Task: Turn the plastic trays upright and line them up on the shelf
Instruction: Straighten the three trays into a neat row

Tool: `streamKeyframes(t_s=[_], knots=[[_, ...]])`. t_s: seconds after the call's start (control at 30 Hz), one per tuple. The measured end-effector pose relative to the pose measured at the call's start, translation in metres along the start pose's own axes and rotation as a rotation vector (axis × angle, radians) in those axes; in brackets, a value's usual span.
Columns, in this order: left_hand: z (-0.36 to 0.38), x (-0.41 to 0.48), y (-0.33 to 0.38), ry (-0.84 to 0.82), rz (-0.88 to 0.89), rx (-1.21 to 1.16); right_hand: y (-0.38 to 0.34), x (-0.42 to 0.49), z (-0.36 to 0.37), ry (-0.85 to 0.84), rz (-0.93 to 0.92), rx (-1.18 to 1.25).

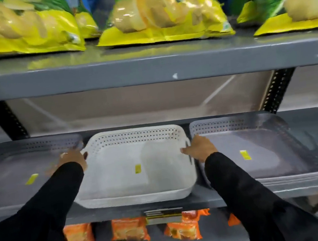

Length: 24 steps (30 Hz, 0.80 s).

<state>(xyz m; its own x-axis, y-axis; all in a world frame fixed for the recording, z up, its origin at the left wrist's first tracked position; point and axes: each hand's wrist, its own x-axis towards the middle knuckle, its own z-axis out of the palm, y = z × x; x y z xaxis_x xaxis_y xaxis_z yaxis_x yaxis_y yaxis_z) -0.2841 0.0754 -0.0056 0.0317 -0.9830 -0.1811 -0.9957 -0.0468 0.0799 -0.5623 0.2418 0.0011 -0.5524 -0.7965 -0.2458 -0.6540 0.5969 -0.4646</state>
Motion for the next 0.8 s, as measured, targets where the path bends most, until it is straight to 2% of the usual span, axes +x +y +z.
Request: streamKeyframes(t_s=[0.13, 0.2, 0.57, 0.8], knots=[[-0.006, 0.016, -0.038, -0.118, 0.255, -0.051, -0.015, 0.002, 0.015, 0.130, 0.101, -0.086], [-0.004, 0.025, -0.046, -0.156, 0.300, -0.072, -0.017, 0.001, 0.017, 0.150, 0.134, -0.099], [-0.007, 0.030, -0.046, -0.150, 0.355, -0.118, -0.027, 0.009, 0.027, 0.222, 0.234, -0.099], [-0.010, 0.039, -0.042, -0.183, 0.358, -0.187, -0.029, 0.019, 0.027, 0.211, 0.215, -0.096]])
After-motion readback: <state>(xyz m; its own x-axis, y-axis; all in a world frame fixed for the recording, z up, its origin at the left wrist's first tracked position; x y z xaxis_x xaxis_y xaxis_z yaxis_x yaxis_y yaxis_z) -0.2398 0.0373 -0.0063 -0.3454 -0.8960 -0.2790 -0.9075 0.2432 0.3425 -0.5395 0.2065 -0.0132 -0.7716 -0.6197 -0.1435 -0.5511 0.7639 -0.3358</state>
